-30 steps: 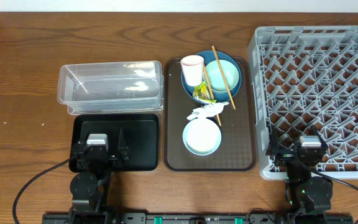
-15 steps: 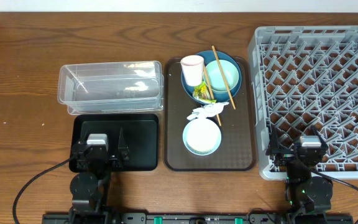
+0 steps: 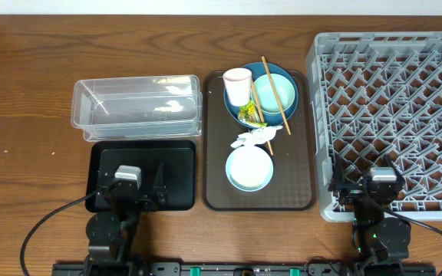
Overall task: Sort waste into correct bins and load items into the dishwasher rack
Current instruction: 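Reach the left gripper to the white tissue on the tray and grasp it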
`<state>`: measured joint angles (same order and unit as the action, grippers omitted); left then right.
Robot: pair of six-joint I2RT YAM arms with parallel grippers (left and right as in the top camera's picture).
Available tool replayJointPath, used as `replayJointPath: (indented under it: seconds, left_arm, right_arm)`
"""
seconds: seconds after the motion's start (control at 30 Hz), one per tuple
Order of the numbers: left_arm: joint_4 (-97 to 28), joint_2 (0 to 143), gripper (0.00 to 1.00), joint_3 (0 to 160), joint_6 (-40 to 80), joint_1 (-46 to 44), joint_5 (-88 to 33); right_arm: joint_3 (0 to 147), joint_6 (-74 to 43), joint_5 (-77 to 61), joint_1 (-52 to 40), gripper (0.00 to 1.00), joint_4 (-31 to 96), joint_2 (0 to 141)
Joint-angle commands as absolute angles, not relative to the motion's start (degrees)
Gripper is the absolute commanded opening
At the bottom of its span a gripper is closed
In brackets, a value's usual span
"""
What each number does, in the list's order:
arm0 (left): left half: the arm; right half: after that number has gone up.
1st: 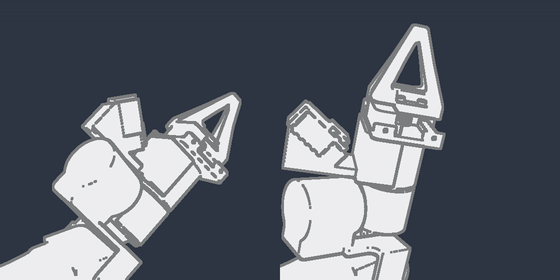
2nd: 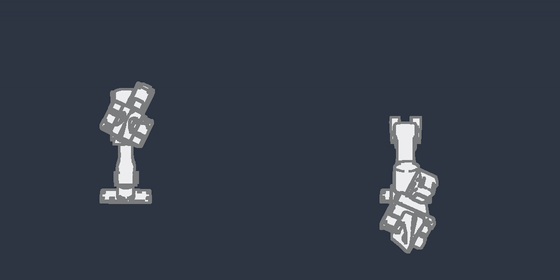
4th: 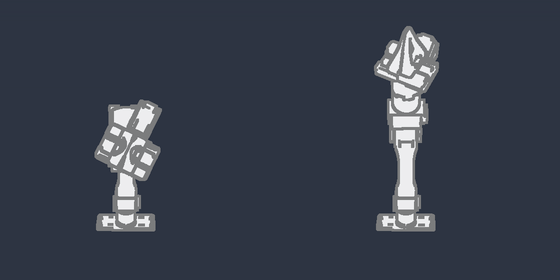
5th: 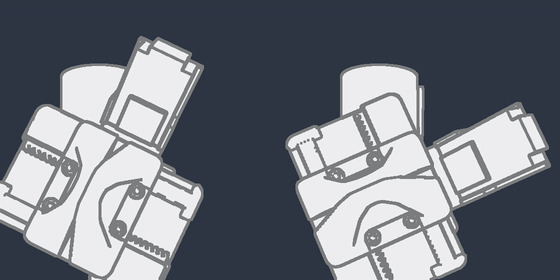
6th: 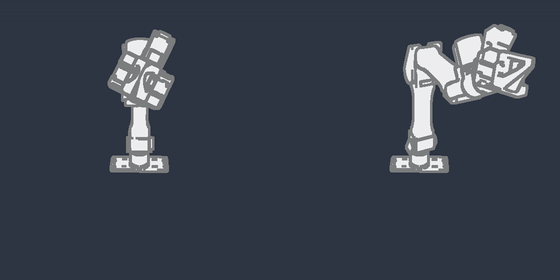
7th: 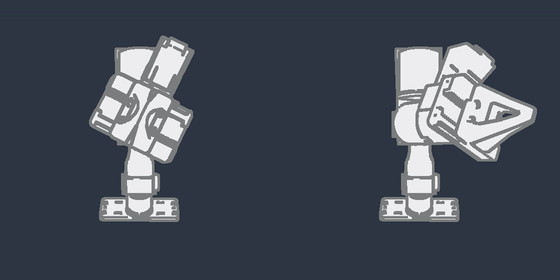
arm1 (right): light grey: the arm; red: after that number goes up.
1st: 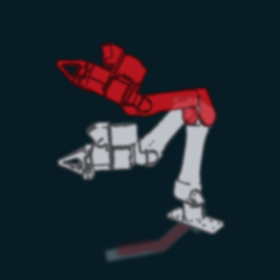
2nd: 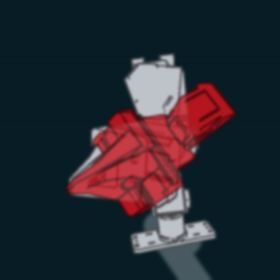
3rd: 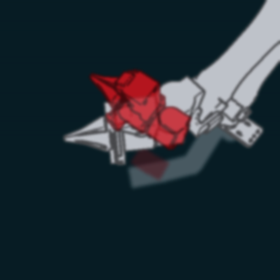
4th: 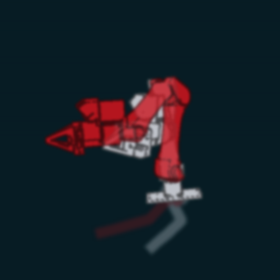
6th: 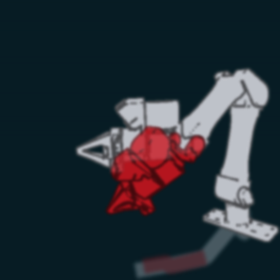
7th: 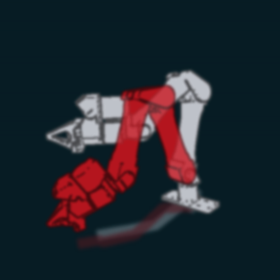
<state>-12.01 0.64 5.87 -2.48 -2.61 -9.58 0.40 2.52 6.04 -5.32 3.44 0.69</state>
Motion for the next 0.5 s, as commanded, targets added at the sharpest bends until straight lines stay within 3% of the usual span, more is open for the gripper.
replayJointPath:
  seconds: [0.0, 0.2, 0.47]
  left_arm:
    - [-14.0, 0.4, 0.95, 12.1, 2.7, -2.2, -14.6]
    - [-23.2, 5.6, 0.95, 25.0, 3.7, -2.2, -19.0]
    - [-43.5, 31.5, 0.95, 49.2, 3.7, -2.2, -27.7]
  right_arm:
    - [0.3, 1.8, 6.6, -4.9, 0.99, 3.6, 0.4]
    - [0.3, 1.8, 6.6, -5.0, 0.99, 3.6, 0.4]
    - [0.3, 1.8, 6.6, -4.9, 0.99, 3.6, 0.4]
